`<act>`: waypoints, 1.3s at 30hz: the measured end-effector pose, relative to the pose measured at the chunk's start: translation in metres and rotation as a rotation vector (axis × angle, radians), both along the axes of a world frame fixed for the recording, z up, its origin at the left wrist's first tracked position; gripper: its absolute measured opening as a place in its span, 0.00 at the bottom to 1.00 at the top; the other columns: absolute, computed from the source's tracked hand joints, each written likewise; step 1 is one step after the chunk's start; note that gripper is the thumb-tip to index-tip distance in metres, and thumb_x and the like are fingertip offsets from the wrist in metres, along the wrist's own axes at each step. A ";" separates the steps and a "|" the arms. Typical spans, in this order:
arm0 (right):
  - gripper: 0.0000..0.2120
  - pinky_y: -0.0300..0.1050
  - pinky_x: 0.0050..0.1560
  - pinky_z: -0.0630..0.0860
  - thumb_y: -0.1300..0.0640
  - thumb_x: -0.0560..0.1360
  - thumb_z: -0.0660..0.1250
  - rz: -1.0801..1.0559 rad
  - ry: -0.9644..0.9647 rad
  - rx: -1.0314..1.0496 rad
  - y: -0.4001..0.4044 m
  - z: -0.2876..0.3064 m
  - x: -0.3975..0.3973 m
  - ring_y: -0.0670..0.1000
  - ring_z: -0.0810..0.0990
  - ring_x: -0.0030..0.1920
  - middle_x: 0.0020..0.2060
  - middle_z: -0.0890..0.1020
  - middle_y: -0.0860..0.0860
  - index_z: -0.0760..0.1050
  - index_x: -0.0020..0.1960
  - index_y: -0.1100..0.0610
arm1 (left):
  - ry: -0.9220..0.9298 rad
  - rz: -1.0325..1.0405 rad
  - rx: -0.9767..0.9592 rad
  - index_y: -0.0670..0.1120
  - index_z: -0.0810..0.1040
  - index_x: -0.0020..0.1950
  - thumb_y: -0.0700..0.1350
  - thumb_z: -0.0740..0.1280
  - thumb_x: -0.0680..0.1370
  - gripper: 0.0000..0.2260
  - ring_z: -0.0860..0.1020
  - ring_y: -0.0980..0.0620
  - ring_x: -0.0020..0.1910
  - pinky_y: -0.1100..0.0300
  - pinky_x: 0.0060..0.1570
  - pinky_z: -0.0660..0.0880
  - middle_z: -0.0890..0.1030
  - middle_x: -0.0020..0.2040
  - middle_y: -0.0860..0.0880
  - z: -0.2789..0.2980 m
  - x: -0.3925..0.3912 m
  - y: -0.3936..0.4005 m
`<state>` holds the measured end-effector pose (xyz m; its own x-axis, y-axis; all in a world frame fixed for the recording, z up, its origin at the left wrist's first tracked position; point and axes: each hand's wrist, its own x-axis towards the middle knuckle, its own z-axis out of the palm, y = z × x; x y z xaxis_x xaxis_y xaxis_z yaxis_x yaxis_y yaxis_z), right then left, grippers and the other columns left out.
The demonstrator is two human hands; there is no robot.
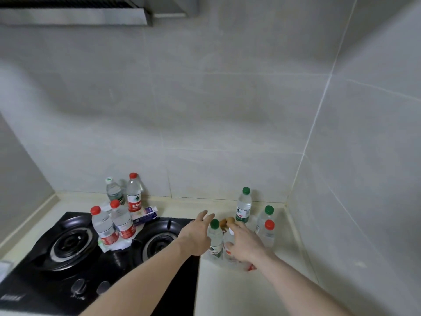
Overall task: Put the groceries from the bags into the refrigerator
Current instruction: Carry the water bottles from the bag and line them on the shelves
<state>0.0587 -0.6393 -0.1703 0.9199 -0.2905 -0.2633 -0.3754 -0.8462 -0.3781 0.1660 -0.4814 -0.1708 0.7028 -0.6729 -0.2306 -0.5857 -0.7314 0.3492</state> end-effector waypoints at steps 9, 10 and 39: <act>0.11 0.49 0.57 0.76 0.58 0.81 0.63 -0.133 -0.146 0.073 -0.012 -0.023 0.007 0.51 0.77 0.51 0.47 0.76 0.40 0.67 0.54 0.42 | -0.005 0.042 0.049 0.52 0.49 0.82 0.51 0.62 0.82 0.33 0.72 0.43 0.69 0.47 0.63 0.74 0.61 0.79 0.50 -0.035 0.008 -0.014; 0.11 0.49 0.57 0.76 0.58 0.82 0.62 -0.139 -0.148 0.090 -0.011 -0.025 0.007 0.51 0.76 0.50 0.44 0.74 0.39 0.65 0.52 0.41 | -0.024 0.049 0.019 0.52 0.52 0.81 0.52 0.62 0.82 0.31 0.72 0.43 0.68 0.48 0.63 0.74 0.64 0.77 0.50 -0.036 0.008 -0.016; 0.07 0.44 0.30 0.72 0.47 0.79 0.69 -0.322 -0.593 0.277 -0.012 0.051 -0.079 0.49 0.78 0.30 0.34 0.82 0.48 0.72 0.54 0.42 | -0.079 0.172 -0.795 0.59 0.72 0.61 0.59 0.66 0.78 0.13 0.83 0.52 0.42 0.48 0.45 0.81 0.84 0.46 0.57 0.059 -0.045 0.024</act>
<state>-0.0198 -0.6513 -0.1195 0.8108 -0.5659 0.1495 -0.2553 -0.5718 -0.7797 0.1212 -0.4576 -0.1122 0.8055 -0.4957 0.3249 -0.5325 -0.3646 0.7639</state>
